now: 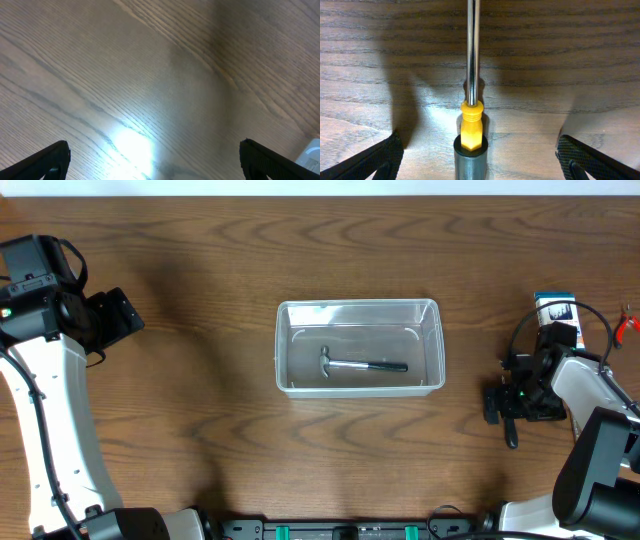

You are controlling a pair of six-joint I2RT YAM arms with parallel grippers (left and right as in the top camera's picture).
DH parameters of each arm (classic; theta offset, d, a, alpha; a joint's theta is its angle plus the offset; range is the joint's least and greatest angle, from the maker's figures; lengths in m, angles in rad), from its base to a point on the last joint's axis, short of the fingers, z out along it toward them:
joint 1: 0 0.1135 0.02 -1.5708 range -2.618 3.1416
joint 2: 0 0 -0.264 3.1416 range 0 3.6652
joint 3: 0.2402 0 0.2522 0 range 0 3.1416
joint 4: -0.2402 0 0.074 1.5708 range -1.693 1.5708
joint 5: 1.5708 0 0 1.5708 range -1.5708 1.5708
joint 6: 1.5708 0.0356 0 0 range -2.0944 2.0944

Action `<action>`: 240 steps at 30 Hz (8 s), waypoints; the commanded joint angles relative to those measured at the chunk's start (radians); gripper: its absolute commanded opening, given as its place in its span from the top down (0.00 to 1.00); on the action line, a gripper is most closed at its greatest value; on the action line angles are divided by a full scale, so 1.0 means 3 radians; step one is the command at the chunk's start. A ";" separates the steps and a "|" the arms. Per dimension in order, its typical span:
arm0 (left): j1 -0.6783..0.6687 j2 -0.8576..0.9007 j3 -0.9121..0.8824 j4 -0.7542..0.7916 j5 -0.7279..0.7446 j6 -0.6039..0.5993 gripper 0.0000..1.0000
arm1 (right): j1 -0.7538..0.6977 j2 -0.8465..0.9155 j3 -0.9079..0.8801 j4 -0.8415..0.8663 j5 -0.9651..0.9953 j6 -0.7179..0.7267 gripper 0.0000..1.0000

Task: Pack container
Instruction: 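Lower the right gripper onto the yellow-handled screwdriver and grasp it, then lift the screwdriver and carry it left over the container, then lower the screwdriver into the container beside the hammer and release, then raise the right gripper and move it right to the boxed screwdriver set, then lower the right gripper and grasp the blue-white screwdriver set box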

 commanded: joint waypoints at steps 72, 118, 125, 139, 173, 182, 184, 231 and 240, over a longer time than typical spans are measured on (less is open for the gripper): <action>0.0008 -0.0027 0.0053 -0.0001 -0.0029 0.0019 0.02 | 0.2202 0.0042 0.3103 -0.1119 0.0178 -0.1511 0.97; 0.0008 -0.0027 0.0053 -0.0001 -0.0028 0.0019 0.02 | 0.2588 0.1498 0.3066 -0.1527 -0.0860 -0.2040 0.99; 0.0008 -0.0027 0.0053 -0.0001 -0.0028 0.0019 0.02 | 0.2583 0.1678 0.3063 -0.1504 -0.0861 -0.2037 0.85; 0.0008 -0.0027 0.0053 -0.0001 -0.0028 0.0019 0.02 | 0.2536 0.1795 0.3062 -0.1423 -0.0885 -0.1909 0.73; 0.0008 -0.0027 0.0053 -0.0001 -0.0028 0.0019 0.02 | 0.1239 0.0078 0.4278 -0.2457 -0.0758 -0.1274 0.01; 0.0008 -0.0027 0.0053 -0.0001 -0.0028 0.0019 0.02 | -0.0173 0.0010 0.4242 -0.2391 -0.0971 -0.1190 0.01; 0.0008 -0.0027 0.0053 -0.0001 -0.0028 0.0019 0.02 | -0.0332 0.0081 0.4242 -0.2335 -0.0940 -0.1189 0.01; 0.0008 -0.0027 0.0053 -0.0001 -0.0028 0.0019 0.02 | -0.0529 0.2469 0.4368 -0.1593 -0.0256 -0.0384 0.01; 0.0008 -0.0027 0.0053 -0.0001 -0.0028 0.0019 0.02 | -0.0530 0.2665 0.4367 -0.1700 -0.0148 -0.0427 0.01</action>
